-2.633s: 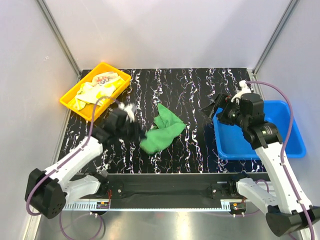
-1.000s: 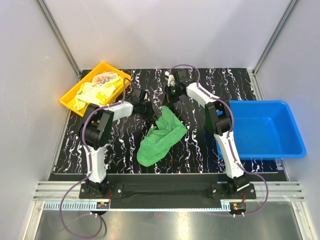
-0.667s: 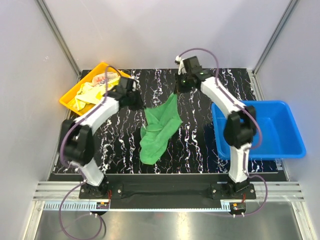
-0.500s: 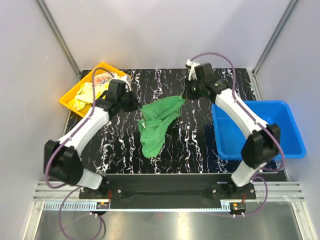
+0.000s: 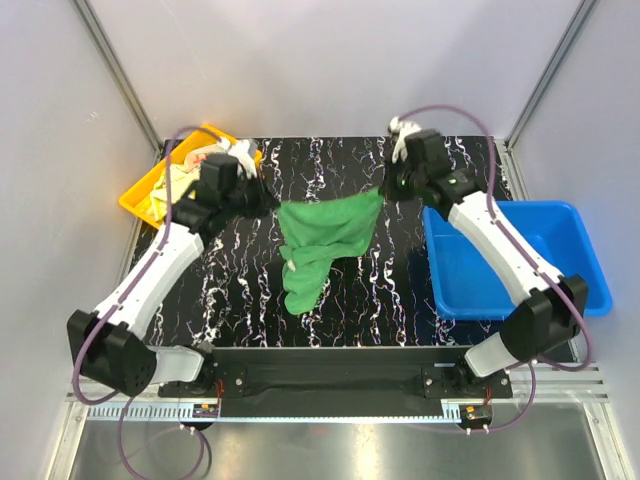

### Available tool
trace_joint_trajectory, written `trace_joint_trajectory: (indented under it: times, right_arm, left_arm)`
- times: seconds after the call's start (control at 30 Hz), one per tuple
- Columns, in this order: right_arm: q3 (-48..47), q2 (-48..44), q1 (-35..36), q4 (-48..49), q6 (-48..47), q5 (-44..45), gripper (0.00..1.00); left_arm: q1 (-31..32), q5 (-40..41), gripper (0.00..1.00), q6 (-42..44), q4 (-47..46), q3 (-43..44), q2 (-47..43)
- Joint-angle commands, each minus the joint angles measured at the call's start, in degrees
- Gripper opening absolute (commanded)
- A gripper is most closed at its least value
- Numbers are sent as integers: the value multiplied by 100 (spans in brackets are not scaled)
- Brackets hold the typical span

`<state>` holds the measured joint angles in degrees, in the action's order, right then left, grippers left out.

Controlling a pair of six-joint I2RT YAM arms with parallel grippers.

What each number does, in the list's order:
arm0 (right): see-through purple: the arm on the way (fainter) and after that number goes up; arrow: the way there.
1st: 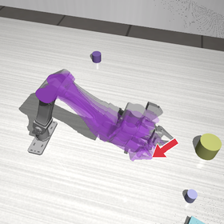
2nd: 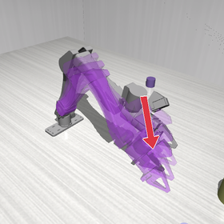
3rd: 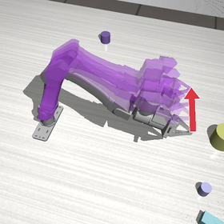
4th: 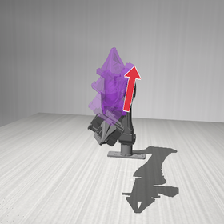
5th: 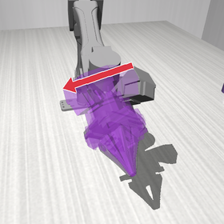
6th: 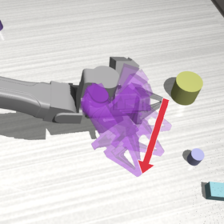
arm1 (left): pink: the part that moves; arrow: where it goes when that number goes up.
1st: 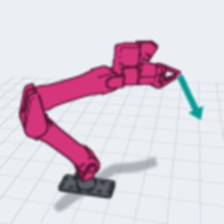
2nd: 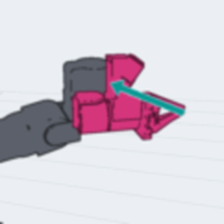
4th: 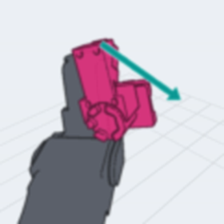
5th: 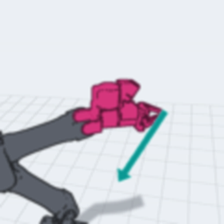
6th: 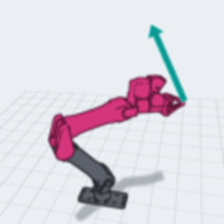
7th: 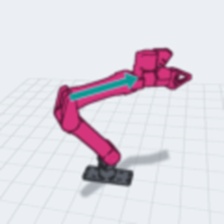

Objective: Fold and stack the towels
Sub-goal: Flatten out the crumpled towel

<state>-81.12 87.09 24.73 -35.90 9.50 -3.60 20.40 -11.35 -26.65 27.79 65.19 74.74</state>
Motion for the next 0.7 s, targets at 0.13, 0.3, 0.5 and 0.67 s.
trace_joint_trajectory:
  times: [0.13,0.3,0.5,0.67]
  right_arm:
    - [-1660,-764,32,1550,-852,789,0]
    - [-2469,-580,32,1709,-1108,817,0]
    - [-2813,-850,32,1096,-1152,448,0]
    - [-1937,-2130,32,874,-985,-726,0]
  left_arm:
    - [-1,186,0,1135,-13,3231,127]
    - [-1,256,0,1294,481,4756,822]
    - [-1,73,0,1365,701,4979,525]
    - [130,-726,0,1382,596,4284,-492]
